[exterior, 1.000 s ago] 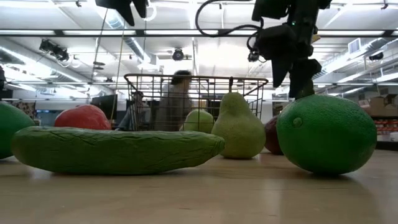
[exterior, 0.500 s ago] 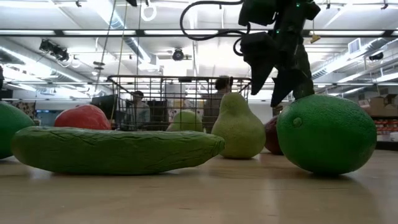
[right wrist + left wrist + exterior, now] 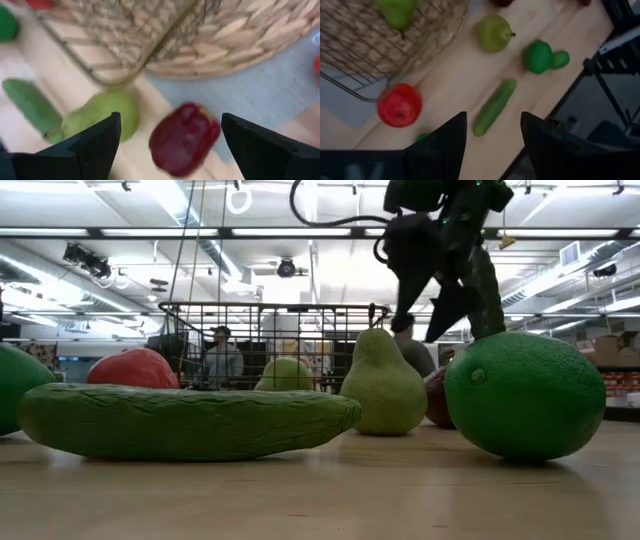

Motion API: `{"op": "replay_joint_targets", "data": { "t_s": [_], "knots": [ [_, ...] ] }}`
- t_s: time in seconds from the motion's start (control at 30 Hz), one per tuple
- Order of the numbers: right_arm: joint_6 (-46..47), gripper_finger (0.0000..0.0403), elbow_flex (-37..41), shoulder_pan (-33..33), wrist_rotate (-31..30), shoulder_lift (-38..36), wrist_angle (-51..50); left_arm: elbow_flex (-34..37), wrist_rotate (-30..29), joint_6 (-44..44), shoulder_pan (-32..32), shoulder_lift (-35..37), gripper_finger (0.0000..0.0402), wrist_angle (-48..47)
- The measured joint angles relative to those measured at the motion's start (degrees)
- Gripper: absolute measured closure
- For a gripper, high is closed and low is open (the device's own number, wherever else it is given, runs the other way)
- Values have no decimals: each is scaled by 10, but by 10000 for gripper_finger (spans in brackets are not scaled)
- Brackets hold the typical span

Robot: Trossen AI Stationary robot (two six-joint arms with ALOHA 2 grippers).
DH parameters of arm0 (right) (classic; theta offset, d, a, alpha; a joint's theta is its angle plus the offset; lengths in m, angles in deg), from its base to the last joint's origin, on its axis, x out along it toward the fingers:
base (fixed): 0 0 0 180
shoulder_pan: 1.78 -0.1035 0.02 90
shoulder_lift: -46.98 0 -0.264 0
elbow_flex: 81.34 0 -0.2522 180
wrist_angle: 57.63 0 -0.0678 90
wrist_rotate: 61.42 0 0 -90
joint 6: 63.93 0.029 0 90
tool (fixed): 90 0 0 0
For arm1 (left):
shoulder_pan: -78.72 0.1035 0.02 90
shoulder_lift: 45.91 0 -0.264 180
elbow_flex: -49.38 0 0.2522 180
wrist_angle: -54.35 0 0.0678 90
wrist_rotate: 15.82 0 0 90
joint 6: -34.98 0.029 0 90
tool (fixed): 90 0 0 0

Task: Build produce basket
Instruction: Adjust the gold wire basket

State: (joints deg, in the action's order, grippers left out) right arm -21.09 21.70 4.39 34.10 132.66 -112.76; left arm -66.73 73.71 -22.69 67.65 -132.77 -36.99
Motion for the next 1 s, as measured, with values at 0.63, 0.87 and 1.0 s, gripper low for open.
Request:
{"op": "replay_joint_targets", "data": {
  "t_s": [0.63, 0.87, 1.0],
  "knots": [
    [-36, 55, 0, -2, 33, -150, -89, 0, 29, 121, -42, -167, 225, 16],
    [-36, 55, 0, -2, -1, -195, -98, 0, 37, 212, -8, -217, 228, -51],
    [-33, 55, 0, -2, -11, -210, -104, 0, 37, 240, 13, -222, 228, -75]
  ]
}}
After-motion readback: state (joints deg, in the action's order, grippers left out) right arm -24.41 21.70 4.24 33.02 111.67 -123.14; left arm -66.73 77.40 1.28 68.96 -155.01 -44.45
